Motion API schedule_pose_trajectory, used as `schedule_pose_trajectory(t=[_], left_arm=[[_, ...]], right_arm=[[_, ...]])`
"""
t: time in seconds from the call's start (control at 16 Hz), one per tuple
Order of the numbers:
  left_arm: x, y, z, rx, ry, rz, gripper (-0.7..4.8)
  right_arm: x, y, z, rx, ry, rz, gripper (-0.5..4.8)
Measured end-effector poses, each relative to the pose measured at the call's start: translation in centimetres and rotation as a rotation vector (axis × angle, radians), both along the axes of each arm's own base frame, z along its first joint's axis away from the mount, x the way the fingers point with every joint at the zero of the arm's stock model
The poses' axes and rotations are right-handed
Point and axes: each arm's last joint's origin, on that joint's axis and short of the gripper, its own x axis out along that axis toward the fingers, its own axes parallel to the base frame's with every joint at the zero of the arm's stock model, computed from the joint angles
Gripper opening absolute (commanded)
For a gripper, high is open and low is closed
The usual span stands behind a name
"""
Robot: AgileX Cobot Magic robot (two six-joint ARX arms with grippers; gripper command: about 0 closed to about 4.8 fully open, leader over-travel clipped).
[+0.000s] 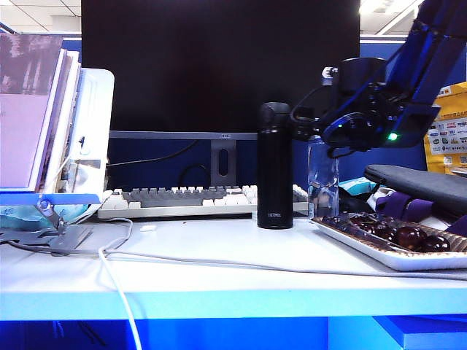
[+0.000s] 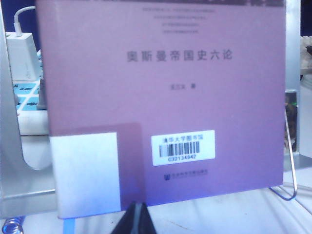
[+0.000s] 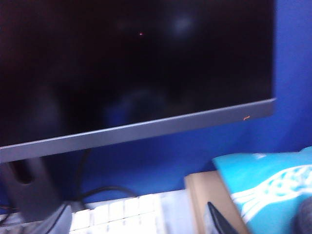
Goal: Pick up the mineral water bottle and place it vertically to the right of the black thermos cup.
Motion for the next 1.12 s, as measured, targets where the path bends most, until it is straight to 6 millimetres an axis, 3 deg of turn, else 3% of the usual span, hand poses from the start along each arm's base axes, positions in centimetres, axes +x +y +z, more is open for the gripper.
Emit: schedule_pose_trajectory(t=[0.25, 0.37, 0.69, 0.75, 0.81, 0.87, 0.94, 1.0, 1.06, 1.12], left_arm=[[0.0, 0.0, 0.0, 0.0, 0.0, 0.0, -0.04], [0.0, 0.0, 0.0, 0.0, 0.0, 0.0, -0.04], [0.0, 0.0, 0.0, 0.0, 0.0, 0.0, -0.04], [0.0, 0.0, 0.0, 0.0, 0.0, 0.0, -0.04], [0.0, 0.0, 0.0, 0.0, 0.0, 0.0, -0.04], [0.0, 0.0, 0.0, 0.0, 0.0, 0.0, -0.04], [0.0, 0.0, 0.0, 0.0, 0.0, 0.0, -0.04], [0.0, 0.0, 0.0, 0.0, 0.0, 0.0, -0.04], [0.0, 0.0, 0.0, 0.0, 0.0, 0.0, -0.04], [0.0, 0.0, 0.0, 0.0, 0.0, 0.0, -0.04]], right_arm=[[-0.5, -0.3, 2.8, -0.06, -0.067, -0.012, 3.7], [-0.6, -0.6, 3.2, -0.065, -0.069, -0.02, 3.69], [-2.6, -1.9, 9.5, -0.048, -0.178, -0.044, 3.6], [-3.6, -2.1, 11.5, -0.047, -0.182, -0.045, 3.14], [-5.2, -2.4, 14.2, -0.044, -0.193, -0.044, 1.82], [-8.5, -3.2, 19.1, -0.032, -0.243, -0.046, 1.43], [-10.5, -3.7, 21.4, -0.027, -0.264, -0.047, 1.43], [-13.5, -4.4, 24.1, -0.038, -0.272, -0.052, 0.84], [-17.9, -5.5, 27.4, -0.055, -0.31, -0.063, -0.09], [-21.1, -6.2, 29.3, -0.064, -0.343, -0.07, -0.01]])
